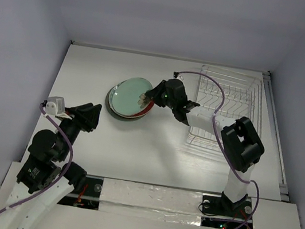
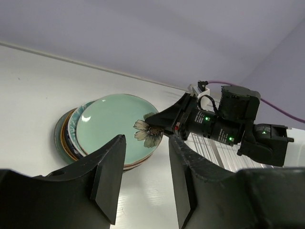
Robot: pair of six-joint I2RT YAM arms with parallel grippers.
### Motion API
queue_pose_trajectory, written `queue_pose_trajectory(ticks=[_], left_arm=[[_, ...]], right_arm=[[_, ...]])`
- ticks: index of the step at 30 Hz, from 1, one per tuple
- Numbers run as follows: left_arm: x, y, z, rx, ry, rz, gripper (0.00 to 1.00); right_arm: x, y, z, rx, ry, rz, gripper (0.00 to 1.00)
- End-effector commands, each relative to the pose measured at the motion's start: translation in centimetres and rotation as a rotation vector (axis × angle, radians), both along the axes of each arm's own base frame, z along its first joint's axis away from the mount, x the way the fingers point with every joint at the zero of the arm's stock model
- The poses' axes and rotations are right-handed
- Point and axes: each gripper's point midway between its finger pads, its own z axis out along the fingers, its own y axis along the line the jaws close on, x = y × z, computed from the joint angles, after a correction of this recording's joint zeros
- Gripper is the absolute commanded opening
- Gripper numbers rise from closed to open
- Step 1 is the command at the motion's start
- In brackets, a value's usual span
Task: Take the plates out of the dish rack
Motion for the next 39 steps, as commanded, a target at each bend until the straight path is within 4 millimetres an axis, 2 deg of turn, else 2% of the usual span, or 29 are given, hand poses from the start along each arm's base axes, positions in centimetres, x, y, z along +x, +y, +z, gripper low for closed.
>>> queue_pose_trajectory(ticks=[1,6,7,10,13,14,15,16,17,18,19,21,22,23,24,25,27,28,30,31,32,33,34,35,38,39], left_arm=[[0.2,-0.3,0.4,-0.008,-0.014,-0.009,0.38],[0.2,-0.3,0.4,-0.007,-0.014,-0.009,0.38],[0.2,-0.3,0.4,-0.008,-0.015,-0.009,0.38],[0.2,-0.3,0.4,-0.008,-0.017,-0.009,0.39],[0.1,-0.3,0.5,-0.014,-0.020,-0.009,0.40],[0.1,-0.3,0.5,-0.012,-0.020,-0.009,0.42],[0.1,-0.3,0.5,-0.013,-0.019,-0.009,0.45],[0.1,-0.3,0.5,-0.014,-0.020,-0.009,0.52],[0.1,-0.3,0.6,-0.014,-0.020,-0.009,0.55],[0.2,-0.3,0.4,-0.010,-0.016,-0.009,0.57],[0.1,-0.3,0.5,-0.011,-0.018,-0.009,0.64],[0.2,-0.3,0.4,-0.009,-0.012,-0.009,0.71],[0.2,-0.4,0.3,-0.009,-0.009,-0.010,0.80],[0.2,-0.3,0.4,-0.009,-0.009,-0.010,0.85],[0.3,-0.4,0.4,-0.007,-0.008,-0.009,0.98],[0.3,-0.4,0.4,-0.007,-0.008,-0.009,0.99],[0.4,-0.4,0.3,-0.007,-0.005,-0.010,0.99],[0.4,-0.4,0.4,-0.007,-0.008,-0.009,0.99],[0.5,-0.3,0.4,-0.005,-0.004,0.000,0.99],[0.5,-0.2,0.6,-0.006,-0.007,0.000,0.99],[0.5,-0.2,0.7,-0.006,-0.008,0.000,0.99],[0.5,-0.2,0.9,-0.003,-0.010,0.000,0.99],[0.5,-0.1,1.1,0.015,-0.016,0.003,0.99],[0.5,-0.1,1.3,0.031,-0.015,0.004,0.99],[0.4,0.1,3.5,0.078,-0.024,0.010,0.99],[0.1,0.3,5.0,0.080,-0.042,0.012,0.99]], right_arm=[[1.2,1.6,6.2,0.154,-0.129,-0.006,0.30],[0.4,0.8,3.9,0.042,-0.108,0.025,0.52],[0.4,0.6,4.0,0.024,-0.111,0.023,0.60],[0.1,-0.6,3.8,-0.088,-0.105,0.029,0.76],[-0.3,-2.4,3.4,-0.199,-0.107,0.016,0.88],[-0.6,-3.1,4.1,-0.212,-0.123,0.009,0.90],[-1.2,-3.9,3.8,-0.250,-0.114,0.012,0.91],[-1.3,-4.6,4.1,-0.265,-0.122,-0.006,0.92],[-1.7,-5.2,5.8,-0.254,-0.152,-0.015,0.92],[-2.3,-5.9,5.5,-0.270,-0.154,-0.016,0.92],[-2.6,-6.3,5.9,-0.272,-0.164,-0.017,0.93],[-3.9,-7.5,7.6,-0.265,-0.199,-0.016,0.92],[-4.7,-7.6,8.2,-0.260,-0.216,-0.005,0.84],[-5.2,-8.1,8.9,-0.256,-0.234,-0.004,0.76],[-6.5,-9.5,10.9,-0.229,-0.277,-0.023,0.56],[-7.4,-10.1,12.1,-0.211,-0.315,-0.037,0.01],[-9.1,-11.6,15.2,-0.169,-0.427,-0.025,0.00],[-11.2,-13.2,18.6,-0.107,-0.514,-0.030,0.00],[-13.2,-15.7,21.2,-0.116,-0.598,-0.054,0.00],[-14.8,-18.7,24.3,-0.084,-0.663,-0.128,0.00],[-15.7,-20.3,25.6,-0.089,-0.686,-0.166,0.00],[-16.5,-21.9,26.5,-0.103,-0.712,-0.198,0.00],[-17.1,-23.9,26.4,-0.134,-0.699,-0.254,0.00],[-18.8,-26.1,28.2,-0.106,-0.741,-0.298,0.00],[-20.7,-29.3,28.3,-0.116,-0.747,-0.363,0.00],[-21.8,-30.5,28.7,-0.092,-0.769,-0.385,0.00]])
